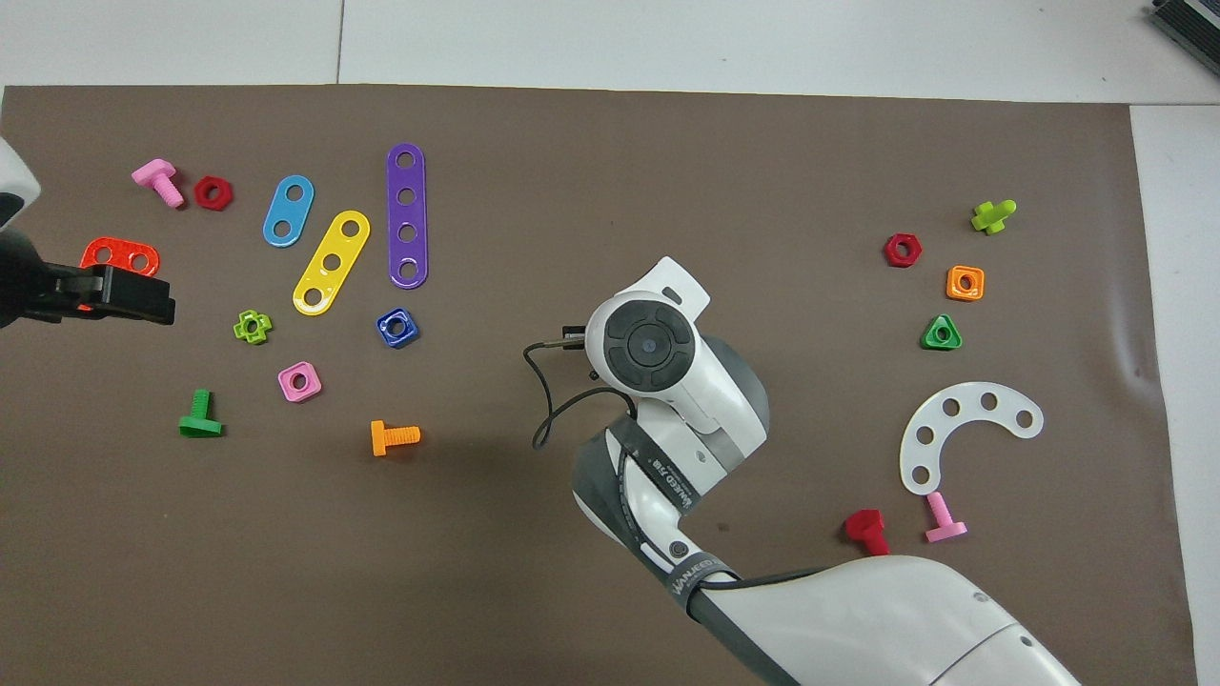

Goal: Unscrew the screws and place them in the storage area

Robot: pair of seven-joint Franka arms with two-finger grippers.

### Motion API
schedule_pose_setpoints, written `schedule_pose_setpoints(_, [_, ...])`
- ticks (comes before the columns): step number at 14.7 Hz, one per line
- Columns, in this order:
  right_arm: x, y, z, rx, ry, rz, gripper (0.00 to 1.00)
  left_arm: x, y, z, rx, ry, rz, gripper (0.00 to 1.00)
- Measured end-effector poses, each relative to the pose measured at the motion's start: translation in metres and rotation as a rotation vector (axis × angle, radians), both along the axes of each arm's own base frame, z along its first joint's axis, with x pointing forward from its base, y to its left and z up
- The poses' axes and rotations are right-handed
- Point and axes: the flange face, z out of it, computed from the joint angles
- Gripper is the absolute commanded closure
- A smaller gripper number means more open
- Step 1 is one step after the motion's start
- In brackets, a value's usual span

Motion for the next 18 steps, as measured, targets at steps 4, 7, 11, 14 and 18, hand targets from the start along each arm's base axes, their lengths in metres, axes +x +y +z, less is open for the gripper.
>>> schedule_pose_setpoints(4, [0.034, -0.064, 0.029, 0.013, -0.036, -0.104, 1.00, -0.001, 0.002, -0.006, 0.001, 0.014, 0.004, 0.00])
schedule_pose_setpoints(7, [0.045, -0.141, 0.046, -0.009, -0.038, -0.157, 1.00, -0.001, 0.006, -0.006, 0.001, 0.013, 0.010, 0.00])
schedule_pose_setpoints(11, [0.039, -0.227, 0.035, -0.057, 0.006, -0.162, 1.00, -0.001, 0.011, -0.005, 0.001, 0.012, 0.020, 0.00])
schedule_pose_setpoints(14, [0.039, -0.270, 0.024, -0.074, 0.033, -0.177, 1.00, -0.001, 0.014, -0.005, 0.001, 0.012, 0.025, 0.00])
schedule_pose_setpoints(18, [0.040, -0.305, 0.016, -0.078, 0.052, -0.228, 0.95, -0.001, 0.014, -0.005, 0.001, 0.012, 0.025, 0.00])
